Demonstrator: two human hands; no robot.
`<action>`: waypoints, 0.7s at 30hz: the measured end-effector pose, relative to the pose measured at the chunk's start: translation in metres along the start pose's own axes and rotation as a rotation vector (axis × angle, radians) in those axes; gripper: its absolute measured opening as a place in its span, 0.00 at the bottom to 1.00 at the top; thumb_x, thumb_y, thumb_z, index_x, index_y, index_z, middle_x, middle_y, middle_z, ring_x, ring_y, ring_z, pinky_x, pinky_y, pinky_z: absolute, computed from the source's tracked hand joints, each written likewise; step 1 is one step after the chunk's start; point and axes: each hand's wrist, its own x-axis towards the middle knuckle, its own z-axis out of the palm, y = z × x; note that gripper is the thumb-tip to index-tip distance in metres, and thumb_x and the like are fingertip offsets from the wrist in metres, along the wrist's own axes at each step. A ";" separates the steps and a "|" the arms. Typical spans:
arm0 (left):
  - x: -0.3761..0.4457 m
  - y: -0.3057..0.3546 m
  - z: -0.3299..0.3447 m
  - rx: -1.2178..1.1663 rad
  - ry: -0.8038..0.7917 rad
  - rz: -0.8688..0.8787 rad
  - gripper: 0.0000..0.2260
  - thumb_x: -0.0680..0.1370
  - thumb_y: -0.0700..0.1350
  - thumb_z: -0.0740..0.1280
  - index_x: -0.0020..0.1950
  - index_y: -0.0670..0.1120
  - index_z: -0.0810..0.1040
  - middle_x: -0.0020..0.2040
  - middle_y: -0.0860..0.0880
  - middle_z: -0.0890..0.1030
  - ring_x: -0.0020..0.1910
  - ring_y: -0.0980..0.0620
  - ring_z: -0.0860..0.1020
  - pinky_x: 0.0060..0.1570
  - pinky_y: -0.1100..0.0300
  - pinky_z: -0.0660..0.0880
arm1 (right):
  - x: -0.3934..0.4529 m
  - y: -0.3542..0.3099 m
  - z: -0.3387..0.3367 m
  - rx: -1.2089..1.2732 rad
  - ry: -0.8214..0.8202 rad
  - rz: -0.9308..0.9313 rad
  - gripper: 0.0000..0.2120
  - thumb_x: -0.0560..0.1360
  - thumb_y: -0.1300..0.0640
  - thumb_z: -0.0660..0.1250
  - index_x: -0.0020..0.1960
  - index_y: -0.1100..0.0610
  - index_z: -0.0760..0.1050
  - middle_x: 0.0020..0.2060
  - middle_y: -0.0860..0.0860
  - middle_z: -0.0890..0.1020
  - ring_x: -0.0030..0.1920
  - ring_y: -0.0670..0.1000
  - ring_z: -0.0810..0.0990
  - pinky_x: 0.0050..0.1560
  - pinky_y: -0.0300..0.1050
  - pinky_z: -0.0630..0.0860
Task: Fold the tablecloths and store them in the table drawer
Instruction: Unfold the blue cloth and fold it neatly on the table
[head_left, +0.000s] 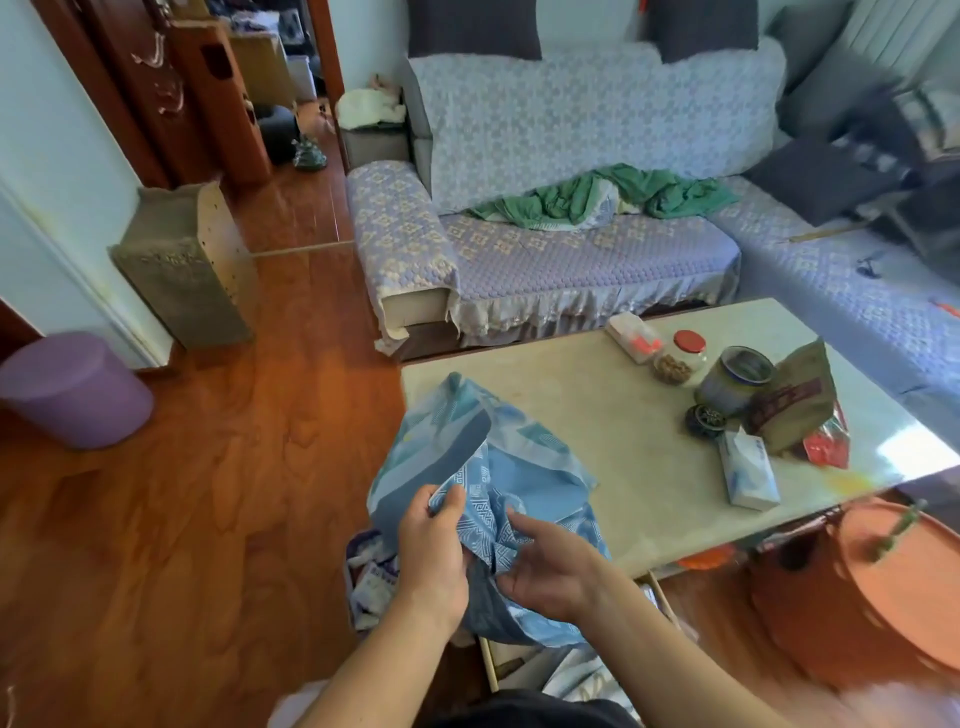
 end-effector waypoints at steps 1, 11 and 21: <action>-0.001 0.002 -0.002 0.008 -0.013 0.001 0.05 0.82 0.39 0.66 0.51 0.37 0.77 0.49 0.34 0.83 0.48 0.39 0.82 0.55 0.41 0.78 | 0.002 0.003 -0.002 -0.009 -0.009 0.008 0.16 0.80 0.56 0.65 0.59 0.66 0.81 0.55 0.60 0.84 0.49 0.58 0.85 0.50 0.49 0.82; -0.009 0.011 -0.018 0.454 0.007 0.164 0.09 0.80 0.48 0.69 0.41 0.47 0.78 0.35 0.41 0.79 0.34 0.47 0.75 0.37 0.51 0.71 | -0.051 -0.102 0.009 -1.005 0.849 -0.969 0.14 0.74 0.52 0.70 0.33 0.57 0.75 0.30 0.54 0.78 0.36 0.58 0.78 0.40 0.52 0.76; -0.015 0.010 -0.014 0.299 -0.085 0.067 0.06 0.79 0.38 0.71 0.43 0.43 0.85 0.41 0.41 0.86 0.41 0.46 0.84 0.47 0.47 0.81 | -0.028 -0.027 0.050 -0.906 0.135 -0.469 0.18 0.74 0.66 0.72 0.33 0.55 0.66 0.29 0.55 0.71 0.29 0.52 0.73 0.31 0.43 0.73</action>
